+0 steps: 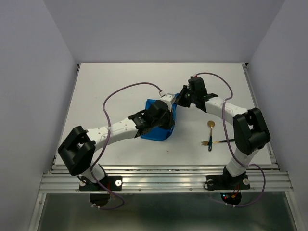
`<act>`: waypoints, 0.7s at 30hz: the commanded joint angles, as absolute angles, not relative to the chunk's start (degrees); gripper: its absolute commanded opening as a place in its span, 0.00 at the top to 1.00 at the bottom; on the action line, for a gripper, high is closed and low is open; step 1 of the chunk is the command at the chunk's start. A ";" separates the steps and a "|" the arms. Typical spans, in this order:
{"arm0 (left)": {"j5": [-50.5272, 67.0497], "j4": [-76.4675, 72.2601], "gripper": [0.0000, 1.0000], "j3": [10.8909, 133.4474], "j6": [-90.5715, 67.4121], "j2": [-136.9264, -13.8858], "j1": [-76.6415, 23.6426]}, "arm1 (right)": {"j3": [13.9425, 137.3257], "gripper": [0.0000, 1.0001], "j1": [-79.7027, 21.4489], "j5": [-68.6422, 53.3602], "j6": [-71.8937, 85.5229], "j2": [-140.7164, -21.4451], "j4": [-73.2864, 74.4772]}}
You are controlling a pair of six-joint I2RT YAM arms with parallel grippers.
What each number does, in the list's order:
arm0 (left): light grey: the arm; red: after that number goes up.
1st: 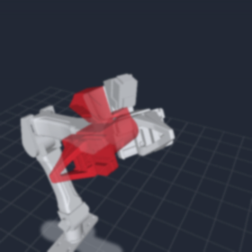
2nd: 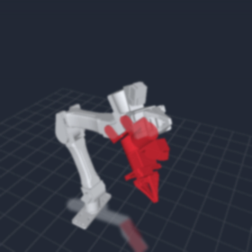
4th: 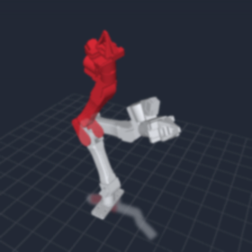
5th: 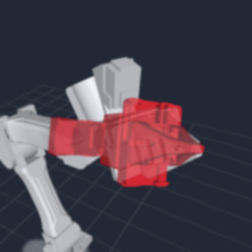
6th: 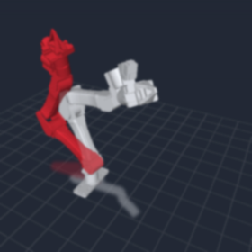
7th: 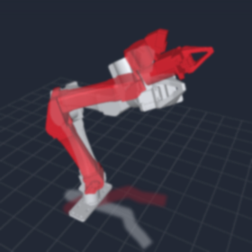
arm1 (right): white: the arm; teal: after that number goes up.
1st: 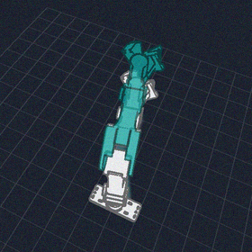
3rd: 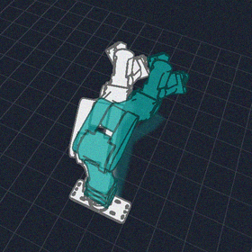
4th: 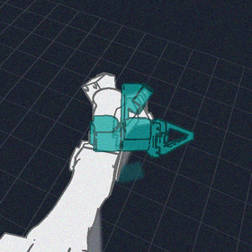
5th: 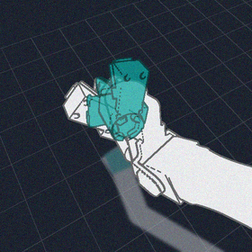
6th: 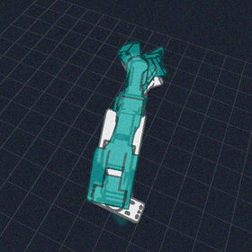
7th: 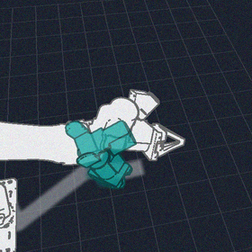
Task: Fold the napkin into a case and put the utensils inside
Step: Turn over the upper triangle folded napkin at the center of the board.
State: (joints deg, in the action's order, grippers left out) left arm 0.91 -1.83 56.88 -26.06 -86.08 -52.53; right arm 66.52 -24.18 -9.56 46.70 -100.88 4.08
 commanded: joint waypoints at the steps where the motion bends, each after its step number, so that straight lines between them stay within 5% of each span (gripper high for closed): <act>1: 3.34 -3.43 1.00 63.80 -26.45 -88.94 -54.58 | 65.74 0.99 -20.05 -7.82 40.97 -94.58 7.99; 11: 7.73 -3.60 1.00 83.83 -27.77 -102.47 -59.85 | 70.13 0.99 -11.44 -2.20 28.13 -84.03 22.23; 21: 19.14 -10.18 1.00 99.22 -31.02 -110.91 -59.06 | 92.96 0.99 -10.90 5.01 18.91 -88.67 38.99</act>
State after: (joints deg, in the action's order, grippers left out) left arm 10.72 -4.03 93.51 -28.99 -111.18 -59.48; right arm 82.94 -10.90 1.28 24.51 -86.39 33.56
